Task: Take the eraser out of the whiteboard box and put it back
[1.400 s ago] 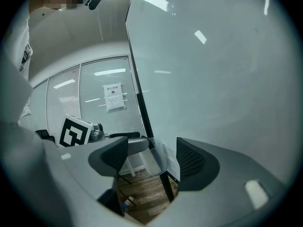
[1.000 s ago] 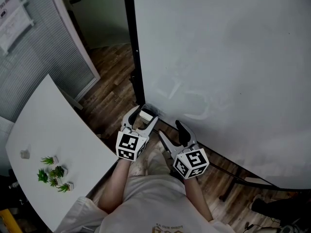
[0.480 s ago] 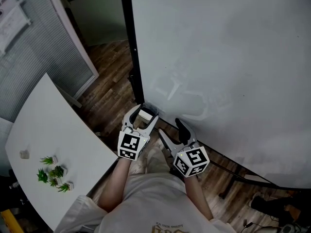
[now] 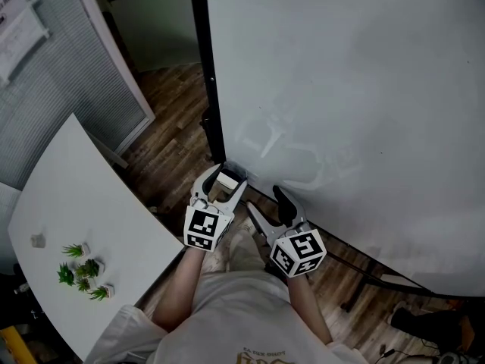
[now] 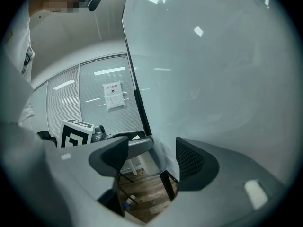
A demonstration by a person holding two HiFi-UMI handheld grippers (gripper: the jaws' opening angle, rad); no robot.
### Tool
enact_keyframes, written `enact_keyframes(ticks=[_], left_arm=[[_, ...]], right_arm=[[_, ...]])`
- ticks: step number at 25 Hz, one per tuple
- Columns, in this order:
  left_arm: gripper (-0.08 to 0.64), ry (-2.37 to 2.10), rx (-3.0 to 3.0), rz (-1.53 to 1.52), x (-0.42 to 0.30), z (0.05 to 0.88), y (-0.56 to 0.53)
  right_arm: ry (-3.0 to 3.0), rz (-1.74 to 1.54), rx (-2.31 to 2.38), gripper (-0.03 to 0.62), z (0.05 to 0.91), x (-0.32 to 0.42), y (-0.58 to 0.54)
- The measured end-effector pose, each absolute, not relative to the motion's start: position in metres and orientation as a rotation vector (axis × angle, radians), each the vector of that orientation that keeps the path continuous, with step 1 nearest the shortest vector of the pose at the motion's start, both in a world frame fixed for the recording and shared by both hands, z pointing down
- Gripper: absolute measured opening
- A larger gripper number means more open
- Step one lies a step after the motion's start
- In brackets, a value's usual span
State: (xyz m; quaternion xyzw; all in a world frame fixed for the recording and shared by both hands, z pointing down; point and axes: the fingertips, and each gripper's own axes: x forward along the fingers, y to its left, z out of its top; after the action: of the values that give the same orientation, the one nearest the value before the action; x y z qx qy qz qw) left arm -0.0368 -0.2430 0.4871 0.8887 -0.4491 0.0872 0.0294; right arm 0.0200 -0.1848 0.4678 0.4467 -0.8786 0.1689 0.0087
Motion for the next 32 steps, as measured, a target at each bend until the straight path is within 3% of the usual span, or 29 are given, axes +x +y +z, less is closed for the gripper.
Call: enact_keyframes(ticks=[32], left_arm=[[0.267,-1.379,2.713,0.263,-0.039,0.481,-0.240]], right_arm=[[-2.752,0.530,1.403,0.308,0.466,0.019,-0.183]])
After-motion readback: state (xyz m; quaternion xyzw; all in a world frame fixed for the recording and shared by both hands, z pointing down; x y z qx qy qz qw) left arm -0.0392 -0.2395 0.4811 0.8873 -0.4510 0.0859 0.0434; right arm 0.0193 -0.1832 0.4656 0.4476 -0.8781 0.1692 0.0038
